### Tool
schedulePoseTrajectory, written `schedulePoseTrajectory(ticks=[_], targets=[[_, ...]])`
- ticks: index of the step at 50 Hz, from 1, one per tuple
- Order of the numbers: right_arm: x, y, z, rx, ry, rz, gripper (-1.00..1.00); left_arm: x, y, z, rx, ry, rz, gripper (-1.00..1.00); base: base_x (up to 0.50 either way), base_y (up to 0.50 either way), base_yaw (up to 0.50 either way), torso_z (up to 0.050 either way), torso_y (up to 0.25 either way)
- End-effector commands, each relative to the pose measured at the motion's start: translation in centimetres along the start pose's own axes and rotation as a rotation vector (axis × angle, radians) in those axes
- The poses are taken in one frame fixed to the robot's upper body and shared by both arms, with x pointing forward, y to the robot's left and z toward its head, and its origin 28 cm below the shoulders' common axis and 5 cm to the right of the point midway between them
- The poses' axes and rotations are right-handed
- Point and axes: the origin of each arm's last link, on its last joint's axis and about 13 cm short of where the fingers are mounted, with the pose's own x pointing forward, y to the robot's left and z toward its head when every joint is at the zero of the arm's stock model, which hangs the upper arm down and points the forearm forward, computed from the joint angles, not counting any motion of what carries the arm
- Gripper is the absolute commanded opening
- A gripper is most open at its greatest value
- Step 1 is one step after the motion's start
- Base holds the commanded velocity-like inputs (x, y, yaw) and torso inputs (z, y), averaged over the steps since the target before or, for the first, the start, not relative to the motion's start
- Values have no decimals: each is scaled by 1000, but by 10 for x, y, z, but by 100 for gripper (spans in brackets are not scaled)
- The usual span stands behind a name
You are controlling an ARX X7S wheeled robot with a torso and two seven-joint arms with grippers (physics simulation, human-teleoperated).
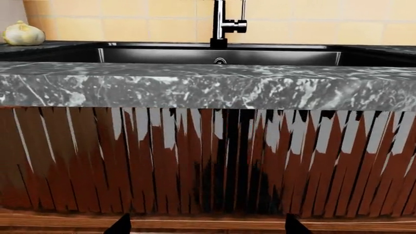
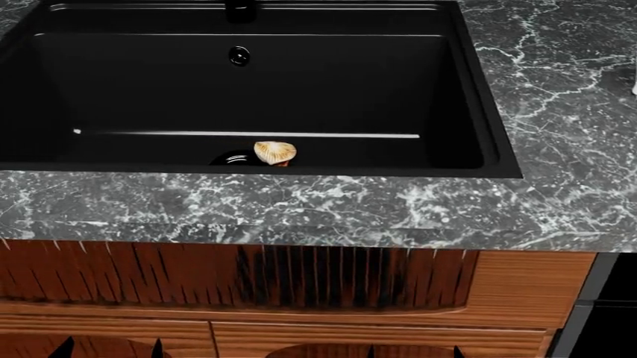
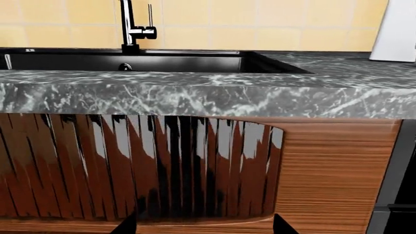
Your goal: Turn on the sink faucet.
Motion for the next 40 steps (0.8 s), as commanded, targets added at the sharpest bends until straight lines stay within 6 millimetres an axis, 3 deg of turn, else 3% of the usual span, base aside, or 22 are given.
schedulePoseTrajectory(ticks=[1,12,18,40], targets=[[0,0,0,2,2,1,100,0,1,0,20,-2,4,100,0,410,0,0,0],[0,1,-1,-6,5,1,100,-1,0,2,-16,-11,-4,100,0,412,0,0,0],[0,0,0,1,2,-17,100,1,-1,1,-12,-3,-10,100,0,23,0,0,0],[1,0,-1,-15,7,-10,100,-2,2,2,15,-44,-8,100,0,0,0,50,0]])
